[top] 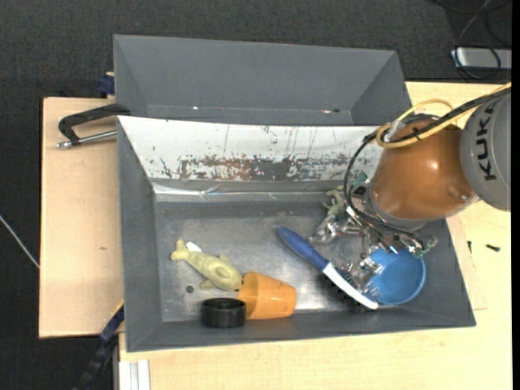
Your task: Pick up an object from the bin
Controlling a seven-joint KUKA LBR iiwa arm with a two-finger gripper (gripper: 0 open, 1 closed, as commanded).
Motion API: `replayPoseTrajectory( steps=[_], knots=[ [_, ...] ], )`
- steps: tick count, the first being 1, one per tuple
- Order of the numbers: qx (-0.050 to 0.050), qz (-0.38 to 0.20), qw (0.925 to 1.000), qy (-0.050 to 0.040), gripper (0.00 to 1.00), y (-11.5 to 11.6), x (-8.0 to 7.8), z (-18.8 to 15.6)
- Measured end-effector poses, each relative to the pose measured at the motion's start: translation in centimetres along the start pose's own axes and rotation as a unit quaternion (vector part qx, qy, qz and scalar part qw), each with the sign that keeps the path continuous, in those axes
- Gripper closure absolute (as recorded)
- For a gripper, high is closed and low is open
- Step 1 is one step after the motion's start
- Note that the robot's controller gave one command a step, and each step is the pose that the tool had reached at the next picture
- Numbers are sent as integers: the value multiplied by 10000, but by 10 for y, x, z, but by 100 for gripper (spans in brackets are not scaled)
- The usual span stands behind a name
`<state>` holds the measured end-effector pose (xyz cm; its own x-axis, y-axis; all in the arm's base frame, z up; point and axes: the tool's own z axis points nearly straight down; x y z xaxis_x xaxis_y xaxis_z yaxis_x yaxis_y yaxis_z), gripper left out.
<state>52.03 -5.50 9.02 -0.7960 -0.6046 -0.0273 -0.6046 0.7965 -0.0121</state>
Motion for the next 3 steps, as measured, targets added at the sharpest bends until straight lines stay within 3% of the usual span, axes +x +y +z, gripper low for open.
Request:
replayPoseTrajectory(
  steps=[1, 2, 3],
  knots=[
    [-35, 152, 9998, 79, 0, 40, -7, -62],
    [-77, -1031, 9946, 128, 0, 43, 4, 18],
    [-59, -1019, 9947, 82, 100, 43, 1, 17]
  ],
)
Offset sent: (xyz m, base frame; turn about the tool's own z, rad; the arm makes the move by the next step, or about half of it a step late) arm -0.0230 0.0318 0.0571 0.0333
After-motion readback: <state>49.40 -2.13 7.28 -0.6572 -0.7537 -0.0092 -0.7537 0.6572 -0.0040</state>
